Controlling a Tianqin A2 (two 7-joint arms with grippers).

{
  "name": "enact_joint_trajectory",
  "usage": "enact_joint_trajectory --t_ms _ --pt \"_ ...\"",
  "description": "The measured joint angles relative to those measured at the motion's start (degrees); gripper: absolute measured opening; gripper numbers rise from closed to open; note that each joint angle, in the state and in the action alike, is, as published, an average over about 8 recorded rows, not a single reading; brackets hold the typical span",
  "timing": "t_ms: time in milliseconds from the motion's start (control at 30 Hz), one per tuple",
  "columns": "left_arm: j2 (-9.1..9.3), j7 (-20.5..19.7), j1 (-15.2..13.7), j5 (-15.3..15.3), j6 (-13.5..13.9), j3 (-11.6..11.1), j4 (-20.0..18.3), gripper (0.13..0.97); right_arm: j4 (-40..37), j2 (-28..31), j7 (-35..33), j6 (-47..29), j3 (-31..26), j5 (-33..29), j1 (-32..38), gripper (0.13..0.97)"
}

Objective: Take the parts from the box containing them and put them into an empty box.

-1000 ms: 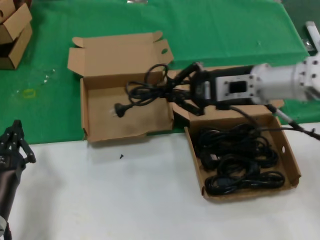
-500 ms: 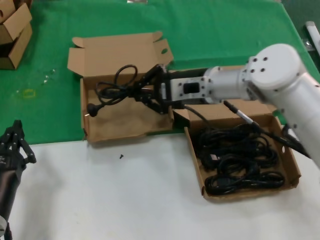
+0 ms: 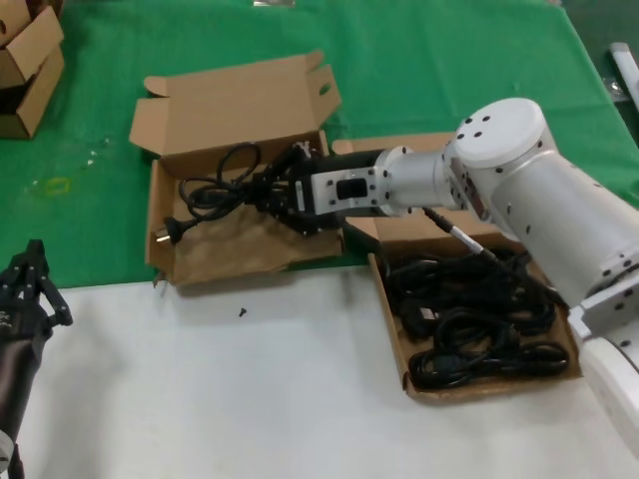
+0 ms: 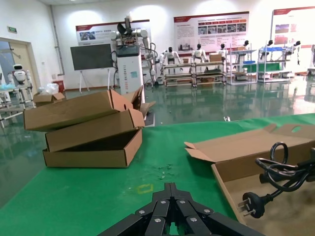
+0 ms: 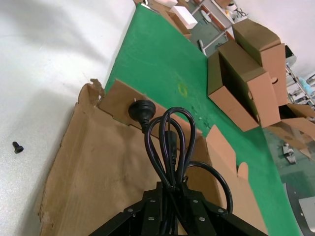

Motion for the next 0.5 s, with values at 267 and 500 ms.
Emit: enact_joint_trajectory --t_ms 267,500 --pt "0.0 0.0 0.0 0.0 0.0 0.0 0.0 0.143 -4.55 -1.37 -4.29 0.26 1.38 0.59 1.1 0.218" --pt "0.0 0.0 0.0 0.0 0.0 0.0 0.0 0.143 0.64 0.39 -0.67 -0.24 0.39 -0.96 -0.47 0.275"
